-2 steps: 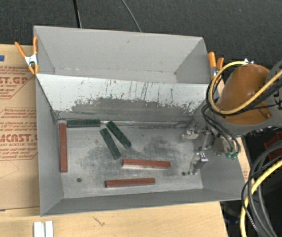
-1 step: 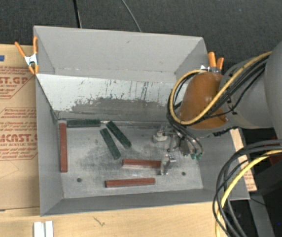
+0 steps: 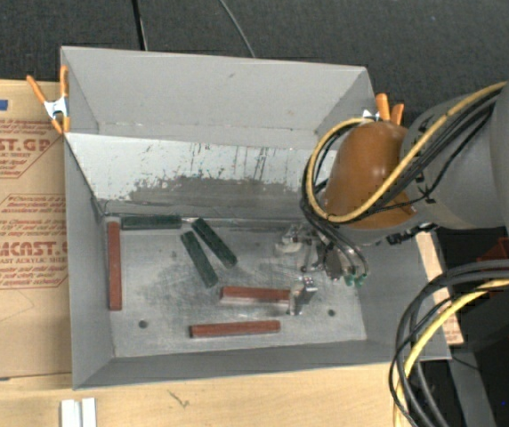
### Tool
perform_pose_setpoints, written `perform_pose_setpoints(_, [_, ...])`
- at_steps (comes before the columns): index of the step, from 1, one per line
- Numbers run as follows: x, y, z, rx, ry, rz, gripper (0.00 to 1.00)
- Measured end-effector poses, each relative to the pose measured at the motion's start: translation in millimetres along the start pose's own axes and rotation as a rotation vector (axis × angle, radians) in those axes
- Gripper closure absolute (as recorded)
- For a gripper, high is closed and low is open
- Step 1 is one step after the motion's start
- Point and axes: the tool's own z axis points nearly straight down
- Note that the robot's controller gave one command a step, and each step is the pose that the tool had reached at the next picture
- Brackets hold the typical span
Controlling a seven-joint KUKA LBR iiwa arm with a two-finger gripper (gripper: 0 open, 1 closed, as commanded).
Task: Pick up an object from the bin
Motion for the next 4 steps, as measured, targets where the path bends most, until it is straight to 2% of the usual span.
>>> perform_pose_setpoints(1, [0.9,13,-10,0.0,-0.003,0.049,0.0])
perform_pose_setpoints(2, [-2.9,28,31,0.0,-0.01,0.111,0.0])
perform_pose_setpoints(3, [10.3,35,26,0.001,-0.011,0.296,1.0])
perform_pose_setpoints(4, [10.3,35,26,0.001,-0.011,0.296,1.0])
